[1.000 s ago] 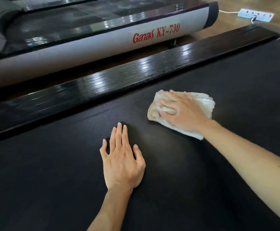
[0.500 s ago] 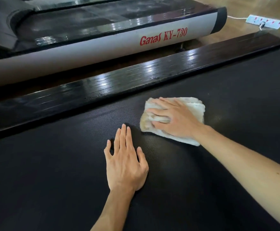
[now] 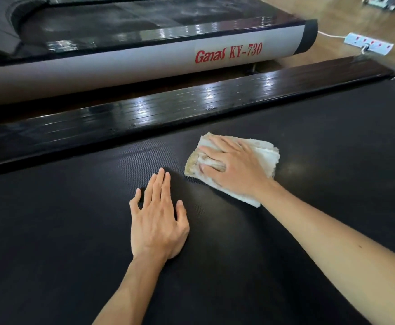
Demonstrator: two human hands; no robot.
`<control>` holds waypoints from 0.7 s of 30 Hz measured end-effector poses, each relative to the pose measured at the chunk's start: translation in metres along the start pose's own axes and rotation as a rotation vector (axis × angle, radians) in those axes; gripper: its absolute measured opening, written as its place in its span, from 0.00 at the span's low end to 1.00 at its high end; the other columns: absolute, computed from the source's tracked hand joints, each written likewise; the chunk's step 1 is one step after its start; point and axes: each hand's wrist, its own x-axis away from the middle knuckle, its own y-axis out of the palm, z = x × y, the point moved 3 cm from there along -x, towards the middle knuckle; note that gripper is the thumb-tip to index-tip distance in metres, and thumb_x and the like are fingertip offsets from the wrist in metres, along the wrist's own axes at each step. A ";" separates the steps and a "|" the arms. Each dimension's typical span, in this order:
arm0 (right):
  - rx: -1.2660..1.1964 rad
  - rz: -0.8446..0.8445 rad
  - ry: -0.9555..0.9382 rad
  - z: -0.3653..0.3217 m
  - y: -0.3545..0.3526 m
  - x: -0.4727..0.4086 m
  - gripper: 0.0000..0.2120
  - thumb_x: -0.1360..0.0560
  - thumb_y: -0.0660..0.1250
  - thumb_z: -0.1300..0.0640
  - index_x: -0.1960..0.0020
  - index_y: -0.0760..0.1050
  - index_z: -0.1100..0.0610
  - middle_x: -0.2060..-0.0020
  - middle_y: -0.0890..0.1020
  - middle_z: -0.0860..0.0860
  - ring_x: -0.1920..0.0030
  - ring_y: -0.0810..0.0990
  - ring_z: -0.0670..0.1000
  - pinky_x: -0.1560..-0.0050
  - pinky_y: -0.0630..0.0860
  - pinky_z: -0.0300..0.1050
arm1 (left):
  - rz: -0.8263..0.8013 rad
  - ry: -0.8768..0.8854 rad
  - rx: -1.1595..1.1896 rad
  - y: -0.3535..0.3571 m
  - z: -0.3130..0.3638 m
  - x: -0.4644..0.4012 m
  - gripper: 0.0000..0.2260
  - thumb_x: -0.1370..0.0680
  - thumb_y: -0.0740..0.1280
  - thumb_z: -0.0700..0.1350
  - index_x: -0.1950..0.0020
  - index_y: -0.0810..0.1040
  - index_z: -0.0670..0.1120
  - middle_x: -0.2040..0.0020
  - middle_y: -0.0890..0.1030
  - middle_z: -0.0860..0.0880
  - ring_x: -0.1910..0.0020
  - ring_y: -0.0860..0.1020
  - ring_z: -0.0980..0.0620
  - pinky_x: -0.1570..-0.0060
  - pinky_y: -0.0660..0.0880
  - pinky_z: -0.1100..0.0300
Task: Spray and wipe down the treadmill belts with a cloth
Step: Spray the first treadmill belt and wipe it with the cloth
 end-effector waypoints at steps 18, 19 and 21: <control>-0.015 0.170 0.081 -0.027 0.000 0.142 0.28 0.24 0.50 0.31 0.29 0.73 0.37 0.19 0.61 0.40 0.22 0.61 0.47 0.22 0.57 0.53 | 0.127 0.054 -0.025 -0.009 0.024 0.046 0.26 0.20 0.59 0.41 0.21 0.67 0.47 0.19 0.61 0.52 0.20 0.59 0.53 0.21 0.51 0.46; -0.027 0.171 0.072 -0.029 0.000 0.149 0.29 0.25 0.50 0.32 0.29 0.73 0.38 0.20 0.61 0.41 0.22 0.62 0.48 0.22 0.57 0.54 | 0.124 0.030 0.000 -0.008 0.029 0.061 0.25 0.19 0.58 0.44 0.21 0.67 0.48 0.18 0.60 0.53 0.19 0.58 0.55 0.21 0.50 0.47; -0.027 0.173 0.032 -0.032 -0.001 0.166 0.29 0.24 0.50 0.32 0.29 0.73 0.39 0.19 0.62 0.42 0.22 0.62 0.48 0.22 0.58 0.54 | 0.121 0.012 0.032 -0.006 0.039 0.090 0.27 0.19 0.53 0.52 0.21 0.66 0.49 0.18 0.60 0.54 0.19 0.56 0.56 0.21 0.49 0.48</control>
